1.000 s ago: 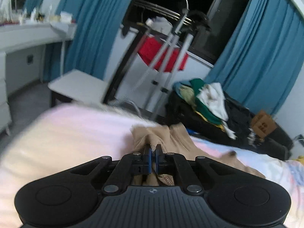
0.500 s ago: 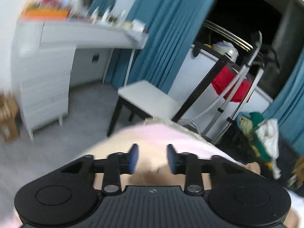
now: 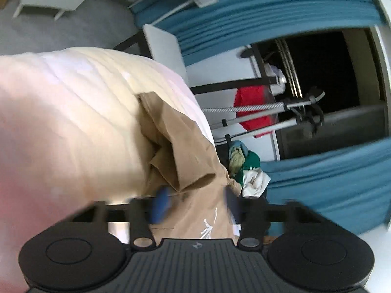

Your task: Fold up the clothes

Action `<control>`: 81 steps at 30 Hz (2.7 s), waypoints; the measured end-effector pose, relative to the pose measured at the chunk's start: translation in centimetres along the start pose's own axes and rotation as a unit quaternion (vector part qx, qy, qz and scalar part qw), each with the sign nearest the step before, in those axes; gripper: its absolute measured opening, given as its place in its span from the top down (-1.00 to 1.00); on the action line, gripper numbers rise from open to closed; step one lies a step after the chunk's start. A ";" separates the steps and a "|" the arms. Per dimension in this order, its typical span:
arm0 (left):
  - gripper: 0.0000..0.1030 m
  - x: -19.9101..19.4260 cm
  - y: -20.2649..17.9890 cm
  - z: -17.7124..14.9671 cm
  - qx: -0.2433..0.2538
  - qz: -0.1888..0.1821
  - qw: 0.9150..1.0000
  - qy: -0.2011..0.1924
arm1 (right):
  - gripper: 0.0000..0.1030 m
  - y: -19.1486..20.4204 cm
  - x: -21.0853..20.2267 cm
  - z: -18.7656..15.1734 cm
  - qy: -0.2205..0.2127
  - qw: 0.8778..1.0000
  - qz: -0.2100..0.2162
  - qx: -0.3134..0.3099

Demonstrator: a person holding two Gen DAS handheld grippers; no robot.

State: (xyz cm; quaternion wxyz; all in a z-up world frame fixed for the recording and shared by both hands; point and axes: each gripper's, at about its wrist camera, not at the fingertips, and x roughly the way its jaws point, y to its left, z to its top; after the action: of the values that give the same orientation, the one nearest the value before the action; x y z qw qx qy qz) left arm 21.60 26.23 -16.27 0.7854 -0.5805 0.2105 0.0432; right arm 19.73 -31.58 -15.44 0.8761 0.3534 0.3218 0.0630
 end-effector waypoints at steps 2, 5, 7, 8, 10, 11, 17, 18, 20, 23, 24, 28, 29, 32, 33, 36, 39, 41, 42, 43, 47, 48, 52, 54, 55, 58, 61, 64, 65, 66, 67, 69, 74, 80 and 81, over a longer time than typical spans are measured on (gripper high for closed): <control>1.00 -0.1 0.0 -0.4 0.015 0.001 1.000 -0.001 | 0.47 -0.1 0.2 -0.1 0.003 1.000 -0.001 0.000; 1.00 -1.3 -0.1 -0.6 0.043 0.006 0.999 -0.013 | 0.48 -0.1 0.4 -0.5 0.008 1.000 -0.003 0.001; 1.00 -2.5 -0.9 -0.1 0.073 0.019 0.997 -0.031 | 0.48 0.1 0.6 -0.8 0.013 1.000 -0.001 -0.002; 1.00 -3.5 -1.5 0.3 0.092 0.029 0.994 -0.045 | 0.48 0.3 0.7 -1.0 0.015 1.000 -0.001 -0.006; 1.00 -4.8 -2.4 1.3 0.129 0.061 0.987 -0.075 | 0.48 0.7 1.0 -1.4 0.021 1.000 -0.002 -0.018; 1.00 -5.4 -2.9 1.6 0.147 0.082 0.982 -0.088 | 0.48 0.9 1.1 -1.7 0.024 0.999 -0.005 -0.026; 1.00 -4.8 -2.0 2.0 0.176 0.199 0.960 -0.092 | 0.48 2.0 1.7 -2.9 0.035 0.997 -0.026 -0.065; 1.00 -4.4 -1.6 2.0 0.166 0.209 0.960 -0.083 | 0.48 2.2 1.8 -3.0 0.037 0.996 -0.030 -0.070; 1.00 -4.3 -1.0 2.1 0.140 0.201 0.967 -0.072 | 0.49 2.4 2.0 -3.3 0.040 0.995 -0.037 -0.078; 0.82 -4.6 -0.3 2.0 0.087 0.174 0.980 -0.045 | 0.49 2.5 2.2 -3.5 0.043 0.994 -0.045 -0.087; 0.70 -4.9 0.0 2.1 0.063 0.161 0.984 -0.032 | 0.49 2.6 2.2 -3.6 0.043 0.994 -0.046 -0.090; -0.40 -5.0 1.2 2.0 -0.004 0.109 0.994 -0.009 | 0.48 2.8 2.3 -3.6 0.041 0.993 -0.048 -0.098; -0.45 -4.4 1.7 2.0 -0.013 0.099 0.995 0.002 | 0.48 2.8 2.3 -3.6 0.041 0.993 -0.048 -0.099; -0.43 -2.7 2.9 2.0 -0.023 0.084 0.996 0.009 | 0.47 3.0 2.3 -3.6 0.039 0.993 -0.046 -0.101; -0.43 -2.1 3.0 2.0 -0.013 0.079 0.997 0.004 | 0.47 3.0 2.3 -3.7 0.039 0.993 -0.045 -0.103; -0.21 -0.8 2.9 2.3 0.014 0.057 0.998 -0.015 | 0.48 3.3 2.4 -3.9 0.037 0.992 -0.045 -0.110; 0.33 0.6 2.0 2.5 0.046 0.038 0.998 -0.026 | 0.47 3.6 2.4 -4.2 0.033 0.991 -0.047 -0.121; 0.89 1.4 0.4 2.3 0.090 0.045 0.994 -0.041 | 0.47 3.8 2.5 -4.2 0.027 0.990 -0.048 -0.127; 0.88 1.7 -0.8 2.1 0.123 0.059 0.989 -0.053 | 0.47 3.9 2.4 -4.3 0.023 0.990 -0.050 -0.129; 0.88 2.1 -2.1 1.9 0.155 0.072 0.983 -0.066 | 0.47 3.9 2.4 -4.3 0.019 0.990 -0.051 -0.131; 0.88 3.5 -5.6 -0.8 0.307 0.182 0.929 -0.091 | 0.47 4.1 1.7 -4.1 -0.019 0.988 -0.059 -0.141; 0.88 4.3 -5.7 -1.4 0.334 0.205 0.916 -0.089 | 0.47 4.1 1.7 -4.0 -0.022 0.987 -0.063 -0.144; 0.83 5.3 -4.5 -2.2 0.346 0.216 0.911 -0.066 | 0.47 3.8 2.3 -3.8 -0.010 0.987 -0.068 -0.142; 0.59 4.8 -5.0 -2.4 0.354 0.221 0.906 -0.067 | 0.47 3.9 2.3 -3.7 -0.010 0.987 -0.067 -0.145; 0.37 4.3 -5.3 -2.7 0.359 0.220 0.905 -0.063 | 0.47 4.0 2.2 -3.5 -0.013 0.987 -0.065 -0.147; 0.06 1.8 -6.3 -4.0 0.378 0.212 0.899 -0.056 | 0.47 4.2 1.8 -3.0 -0.025 0.986 -0.060 -0.151; -0.09 -1.9 -7.7 -6.4 0.396 0.211 0.892 -0.052 | 0.47 4.1 1.2 -2.6 -0.031 0.988 -0.053 -0.145; -0.16 -5.7 -9.8 -9.3 0.407 0.194 0.892 -0.042 | 0.47 4.2 0.4 -2.5 -0.037 0.987 -0.049 -0.151; -0.22 -7.0 -10.6 -10.8 0.412 0.185 0.891 -0.038 | 0.47 4.2 0.0 -2.4 -0.042 0.986 -0.048 -0.155; -0.24 -8.2 -11.4 -12.2 0.418 0.176 0.891 -0.034 | 0.47 4.2 -0.4 -2.3 -0.047 0.986 -0.047 -0.155; -0.27 -9.3 -12.1 -14.0 0.424 0.166 0.890 -0.028 | 0.47 4.0 -0.8 -2.0 -0.053 0.986 -0.045 -0.150; -0.36 -11.4 -12.9 -17.4 0.433 0.140 0.891 -0.013 | 0.47 3.6 -1.6 -1.3 -0.064 0.988 -0.040 -0.138; -0.42 -13.9 -11.3 -23.9 0.432 0.093 0.896 0.028 | 0.47 0.6 -1.6 2.6 -0.086 0.995 -0.026 -0.053; -0.42 -11.1 -9.7 -26.1 0.451 0.107 0.884 0.063 | 0.27 -6.0 1.6 7.9 -0.118 0.988 -0.029 0.099; -0.42 -10.8 -9.6 -26.2 0.449 0.104 0.885 0.066 | 0.21 -7.1 2.7 8.5 -0.113 0.986 -0.022 0.124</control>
State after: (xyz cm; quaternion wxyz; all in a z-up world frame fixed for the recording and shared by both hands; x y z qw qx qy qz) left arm 7.44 0.71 -9.77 0.9375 -0.1419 0.3174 -0.0131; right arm 26.18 -40.87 -16.94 0.8574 0.4569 0.2340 -0.0367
